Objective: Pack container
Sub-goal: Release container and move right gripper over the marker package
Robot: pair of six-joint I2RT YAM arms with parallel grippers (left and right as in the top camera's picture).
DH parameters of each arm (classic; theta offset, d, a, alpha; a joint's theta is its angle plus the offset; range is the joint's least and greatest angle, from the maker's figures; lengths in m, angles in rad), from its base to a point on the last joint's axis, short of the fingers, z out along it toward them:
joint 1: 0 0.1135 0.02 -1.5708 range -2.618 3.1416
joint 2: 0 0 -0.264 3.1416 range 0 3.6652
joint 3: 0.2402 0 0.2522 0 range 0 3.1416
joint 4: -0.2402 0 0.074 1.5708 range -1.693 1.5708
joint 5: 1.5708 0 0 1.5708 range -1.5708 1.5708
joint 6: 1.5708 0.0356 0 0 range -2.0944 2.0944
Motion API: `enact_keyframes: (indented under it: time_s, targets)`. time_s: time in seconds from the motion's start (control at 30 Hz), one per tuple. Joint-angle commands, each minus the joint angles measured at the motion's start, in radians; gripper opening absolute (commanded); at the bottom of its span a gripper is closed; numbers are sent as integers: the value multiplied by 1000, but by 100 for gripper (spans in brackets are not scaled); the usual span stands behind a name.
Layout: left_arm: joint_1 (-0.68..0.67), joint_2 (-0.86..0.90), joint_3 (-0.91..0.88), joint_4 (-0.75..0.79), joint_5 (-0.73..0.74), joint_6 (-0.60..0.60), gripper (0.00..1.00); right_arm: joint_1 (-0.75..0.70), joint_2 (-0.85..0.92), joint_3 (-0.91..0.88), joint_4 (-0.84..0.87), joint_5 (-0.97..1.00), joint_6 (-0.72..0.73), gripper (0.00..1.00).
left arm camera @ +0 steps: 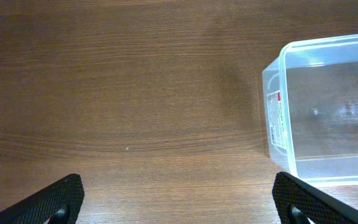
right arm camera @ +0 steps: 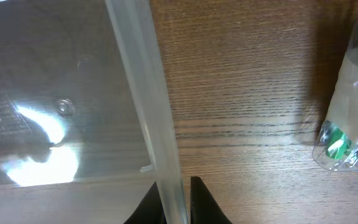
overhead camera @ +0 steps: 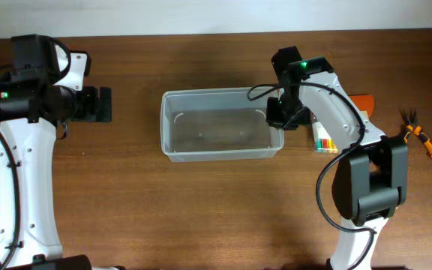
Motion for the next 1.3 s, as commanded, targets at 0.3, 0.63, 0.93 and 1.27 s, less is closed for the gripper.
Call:
enact_keyframes:
  time_s: [0.3,0.63,0.93,1.27]
  targets:
    - [3,10,15,0,14,-9,99,11,-11,-6,-2,-5,6,33]
    - [3,10,15,0,14,-9,99,9,-15,121,-105,-5,-33,45]
    - [3,10,15,-15,14,-9,99,-109,-22,444,-356,-5,-163,99]
    - [3,10,15,-11,14,-9,99,-366,-23,548,-486,-40,-464,99]
